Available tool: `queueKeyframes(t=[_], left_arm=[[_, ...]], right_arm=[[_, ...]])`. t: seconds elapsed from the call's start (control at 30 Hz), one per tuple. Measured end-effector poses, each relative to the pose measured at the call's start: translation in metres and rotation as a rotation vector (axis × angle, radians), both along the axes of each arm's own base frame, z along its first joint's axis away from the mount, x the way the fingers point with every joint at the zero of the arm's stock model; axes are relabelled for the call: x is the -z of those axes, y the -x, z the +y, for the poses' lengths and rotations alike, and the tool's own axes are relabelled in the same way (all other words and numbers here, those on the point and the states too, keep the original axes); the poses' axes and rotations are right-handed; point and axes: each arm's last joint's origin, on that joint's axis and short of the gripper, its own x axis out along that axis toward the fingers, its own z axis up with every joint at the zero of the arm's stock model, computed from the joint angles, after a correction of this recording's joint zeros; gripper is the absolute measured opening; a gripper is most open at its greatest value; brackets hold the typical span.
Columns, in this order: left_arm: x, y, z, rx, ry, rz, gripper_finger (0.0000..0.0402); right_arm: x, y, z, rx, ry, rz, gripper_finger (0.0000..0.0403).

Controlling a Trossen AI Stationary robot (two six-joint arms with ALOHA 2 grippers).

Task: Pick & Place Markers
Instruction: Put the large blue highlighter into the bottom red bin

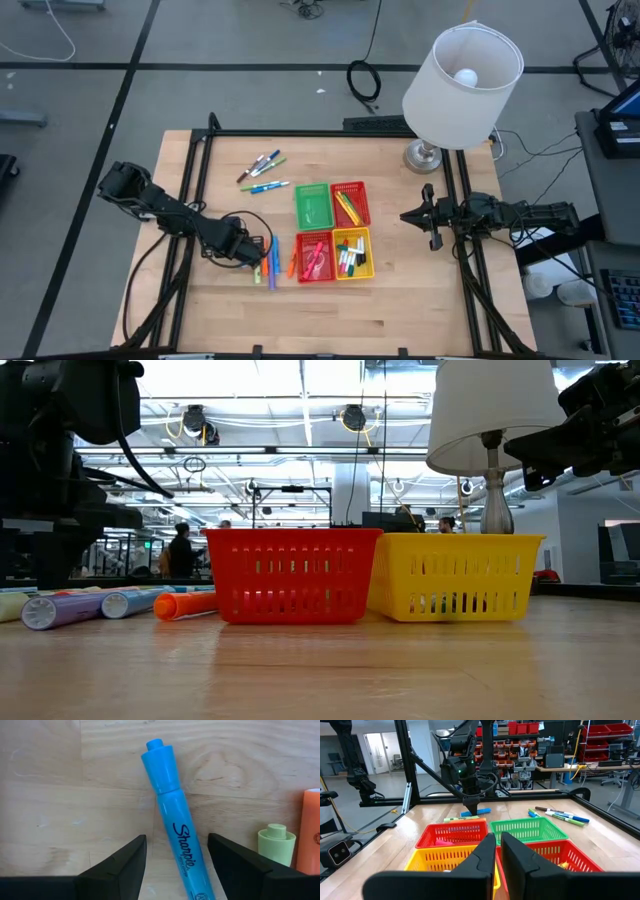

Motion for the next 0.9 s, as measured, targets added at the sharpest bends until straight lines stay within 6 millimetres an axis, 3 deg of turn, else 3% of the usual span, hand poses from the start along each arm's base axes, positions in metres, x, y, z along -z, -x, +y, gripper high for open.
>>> queueKeyframes(t=[0.17,0.47,0.6,0.9], left_arm=[[-0.0001,-0.0003,-0.0001,0.0,0.002,-0.002,0.0208],[-0.0003,-0.0019,-0.0005,0.025,-0.004,-0.02,0.0098],[-0.0003,-0.0025,-0.0007,0.068,-0.002,-0.026,0.0067],[-0.0002,-0.0028,-0.0006,0.1,-0.006,-0.03,0.0094]], right_arm=[[0.0,0.0,0.0,0.0,0.0,0.0,0.0018],[0.0,0.0,0.0,0.0,0.0,0.0,0.0018],[0.0,0.0,0.0,0.0,0.0,0.0,0.0018],[0.0,0.0,0.0,0.0,0.0,0.0,0.0018]])
